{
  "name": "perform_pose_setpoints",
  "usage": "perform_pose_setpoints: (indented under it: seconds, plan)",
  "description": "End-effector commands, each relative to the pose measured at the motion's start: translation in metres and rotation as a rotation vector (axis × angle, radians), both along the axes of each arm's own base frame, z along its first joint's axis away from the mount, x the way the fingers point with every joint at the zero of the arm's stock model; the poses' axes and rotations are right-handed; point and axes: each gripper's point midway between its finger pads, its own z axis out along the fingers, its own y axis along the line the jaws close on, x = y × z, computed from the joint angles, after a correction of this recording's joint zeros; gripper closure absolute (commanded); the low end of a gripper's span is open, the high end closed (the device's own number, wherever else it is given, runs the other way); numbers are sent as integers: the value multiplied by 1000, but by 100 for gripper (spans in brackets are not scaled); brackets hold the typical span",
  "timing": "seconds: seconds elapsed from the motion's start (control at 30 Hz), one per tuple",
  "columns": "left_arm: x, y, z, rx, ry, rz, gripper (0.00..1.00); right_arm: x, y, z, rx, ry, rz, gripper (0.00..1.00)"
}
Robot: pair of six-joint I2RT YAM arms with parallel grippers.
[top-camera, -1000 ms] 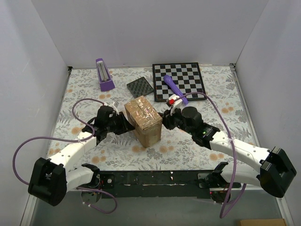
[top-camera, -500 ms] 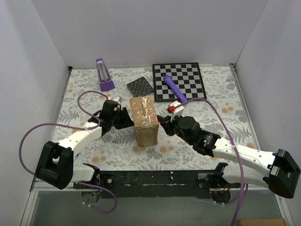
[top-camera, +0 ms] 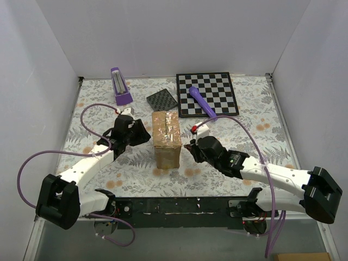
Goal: Unpack the express box
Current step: Adjust the express box at the center of the board.
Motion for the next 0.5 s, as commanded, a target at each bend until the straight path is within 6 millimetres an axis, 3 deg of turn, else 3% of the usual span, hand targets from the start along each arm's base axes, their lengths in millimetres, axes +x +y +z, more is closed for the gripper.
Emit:
perform_pose_setpoints:
  seconds: [0.0,0.23,0.47]
  plan:
    - [-8,-6,-14,-2,41,-51,57,-6,40,30,84,-5,75,99]
    - [-4,-31,-21,-48,64,-177,57,-24,64,35,65,-3,141,99]
    - [-11,-58,-18,-113,68,-275,57,-29,55,33,40,3,116,99]
